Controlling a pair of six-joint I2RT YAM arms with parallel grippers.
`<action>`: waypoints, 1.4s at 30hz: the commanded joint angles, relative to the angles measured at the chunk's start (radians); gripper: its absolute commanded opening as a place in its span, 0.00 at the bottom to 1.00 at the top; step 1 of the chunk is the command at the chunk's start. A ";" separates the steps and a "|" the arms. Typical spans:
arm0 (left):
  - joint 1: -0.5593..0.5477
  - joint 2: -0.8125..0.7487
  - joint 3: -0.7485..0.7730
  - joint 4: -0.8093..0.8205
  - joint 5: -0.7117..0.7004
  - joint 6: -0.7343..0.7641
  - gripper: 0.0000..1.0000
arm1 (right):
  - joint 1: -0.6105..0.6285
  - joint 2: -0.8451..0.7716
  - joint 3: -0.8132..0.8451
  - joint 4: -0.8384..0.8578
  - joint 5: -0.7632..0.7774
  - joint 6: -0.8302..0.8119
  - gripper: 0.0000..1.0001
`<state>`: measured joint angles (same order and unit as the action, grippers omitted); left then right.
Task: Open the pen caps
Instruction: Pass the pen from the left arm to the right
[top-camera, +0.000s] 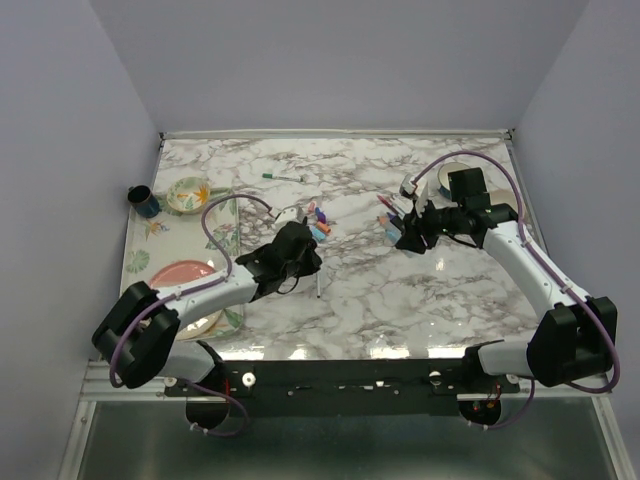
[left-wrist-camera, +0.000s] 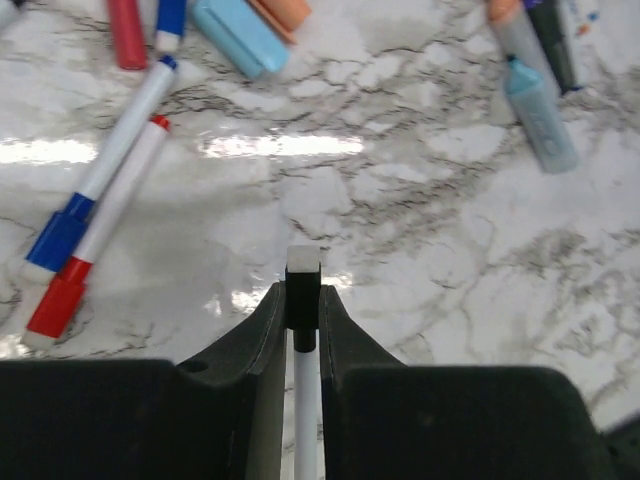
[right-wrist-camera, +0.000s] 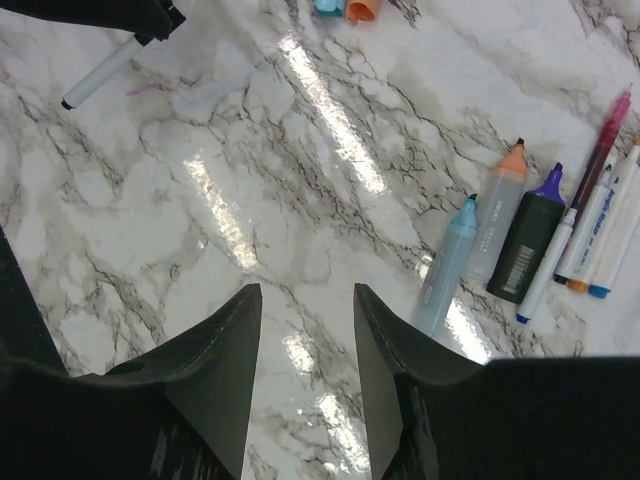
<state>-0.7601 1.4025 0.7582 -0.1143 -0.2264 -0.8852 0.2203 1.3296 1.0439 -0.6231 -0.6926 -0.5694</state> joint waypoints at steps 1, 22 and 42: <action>0.001 -0.115 -0.117 0.325 0.174 0.037 0.00 | -0.007 0.009 -0.004 -0.018 -0.137 0.003 0.50; -0.031 -0.134 -0.158 0.708 0.262 -0.041 0.00 | -0.006 0.036 -0.062 0.083 -0.533 0.203 0.50; -0.116 0.003 -0.025 0.772 0.157 -0.037 0.00 | -0.004 0.054 -0.088 0.180 -0.677 0.350 0.54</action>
<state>-0.8532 1.3758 0.6807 0.6128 -0.0154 -0.9310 0.2203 1.3716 0.9710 -0.4877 -1.3052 -0.2787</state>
